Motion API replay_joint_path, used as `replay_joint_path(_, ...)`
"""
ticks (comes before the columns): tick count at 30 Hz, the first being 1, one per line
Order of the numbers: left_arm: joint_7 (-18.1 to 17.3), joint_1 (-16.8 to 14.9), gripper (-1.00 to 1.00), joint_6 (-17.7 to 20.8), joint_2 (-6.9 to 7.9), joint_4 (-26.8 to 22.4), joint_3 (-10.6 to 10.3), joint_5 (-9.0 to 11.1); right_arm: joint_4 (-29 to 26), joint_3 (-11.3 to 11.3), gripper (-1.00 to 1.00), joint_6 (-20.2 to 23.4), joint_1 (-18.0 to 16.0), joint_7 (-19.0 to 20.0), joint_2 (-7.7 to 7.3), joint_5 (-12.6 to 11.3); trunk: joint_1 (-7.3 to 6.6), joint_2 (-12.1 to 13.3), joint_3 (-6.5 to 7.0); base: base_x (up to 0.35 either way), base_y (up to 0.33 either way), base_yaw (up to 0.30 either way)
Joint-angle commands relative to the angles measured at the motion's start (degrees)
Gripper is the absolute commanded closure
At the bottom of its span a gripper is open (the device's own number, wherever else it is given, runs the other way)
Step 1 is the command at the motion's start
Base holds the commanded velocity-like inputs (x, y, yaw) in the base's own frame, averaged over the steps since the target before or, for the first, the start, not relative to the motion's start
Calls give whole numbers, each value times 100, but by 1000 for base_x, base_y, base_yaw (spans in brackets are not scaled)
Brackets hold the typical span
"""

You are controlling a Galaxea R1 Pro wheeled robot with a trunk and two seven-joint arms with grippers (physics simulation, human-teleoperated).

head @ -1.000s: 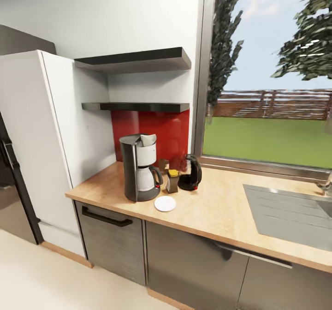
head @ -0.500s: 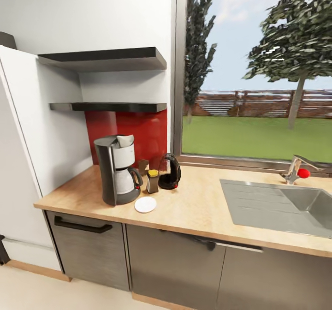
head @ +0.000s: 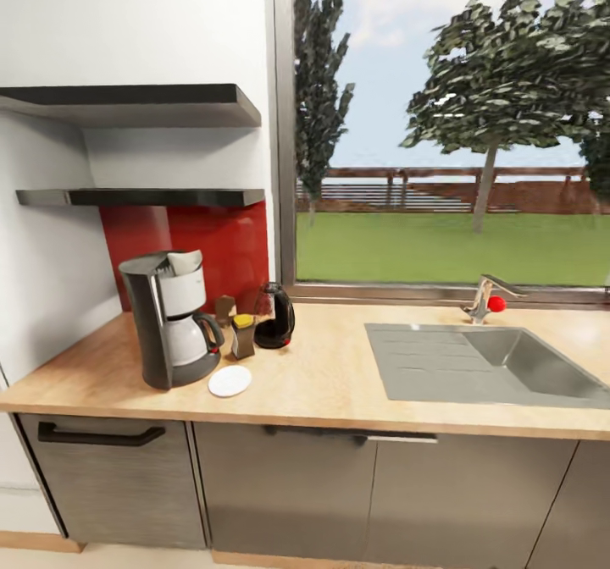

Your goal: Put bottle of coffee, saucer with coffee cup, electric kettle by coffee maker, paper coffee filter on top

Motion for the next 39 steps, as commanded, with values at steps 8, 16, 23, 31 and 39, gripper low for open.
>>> replay_joint_path(8,-11,-3,-100,-22,-1,3,37,20,-2,42,-100,-8,-6,20,-2,-55,2,-9,-11,0,0,-300)
replay_joint_path(16,-11,-3,-100,-22,-1,3,36,20,-2,42,-100,-8,-6,23,-2,-61,2,-9,-11,0,0,-300)
replay_joint_path(23,-11,-4,-100,-22,-1,3,37,20,-10,22,-100,-8,-6,20,0,-69,2,-9,-11,0,0,-300)
replay_joint_path(31,-12,-4,-100,-30,-1,3,38,28,-131,33,-100,-20,-6,28,158,-69,2,-9,-11,0,0,-300)
replay_joint_path(39,-19,-9,-100,-56,-46,-6,31,11,-183,33,-100,-50,-6,23,174,-64,2,-9,-11,0,0,-300)
